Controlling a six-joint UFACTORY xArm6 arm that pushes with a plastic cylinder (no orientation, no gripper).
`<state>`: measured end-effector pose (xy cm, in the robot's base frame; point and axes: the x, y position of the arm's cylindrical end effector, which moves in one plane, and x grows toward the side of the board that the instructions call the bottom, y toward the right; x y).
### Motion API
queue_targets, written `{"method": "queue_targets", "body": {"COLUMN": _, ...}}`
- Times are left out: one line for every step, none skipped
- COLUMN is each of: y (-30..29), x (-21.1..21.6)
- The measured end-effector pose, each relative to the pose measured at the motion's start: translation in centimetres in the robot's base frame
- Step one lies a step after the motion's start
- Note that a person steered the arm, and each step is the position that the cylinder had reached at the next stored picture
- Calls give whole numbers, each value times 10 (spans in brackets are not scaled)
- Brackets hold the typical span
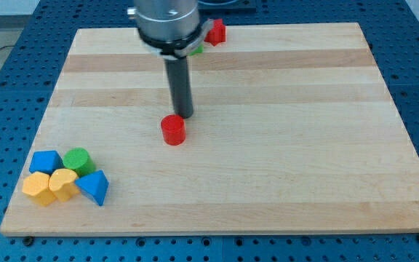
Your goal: Push the red circle into the blue triangle
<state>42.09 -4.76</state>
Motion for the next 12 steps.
{"method": "queue_targets", "body": {"y": 18, "x": 4}}
{"method": "queue_targets", "body": {"y": -11, "x": 28}}
{"method": "queue_targets", "body": {"y": -54, "x": 55}}
{"method": "queue_targets", "body": {"y": -82, "x": 72}}
{"method": "queue_targets", "body": {"y": -37, "x": 72}}
{"method": "queue_targets", "body": {"y": -12, "x": 78}}
{"method": "queue_targets", "body": {"y": -20, "x": 98}}
{"method": "queue_targets", "body": {"y": -38, "x": 105}}
{"method": "queue_targets", "body": {"y": -52, "x": 105}}
{"method": "queue_targets", "body": {"y": -45, "x": 97}}
{"method": "queue_targets", "body": {"y": -51, "x": 83}}
{"method": "queue_targets", "body": {"y": -84, "x": 91}}
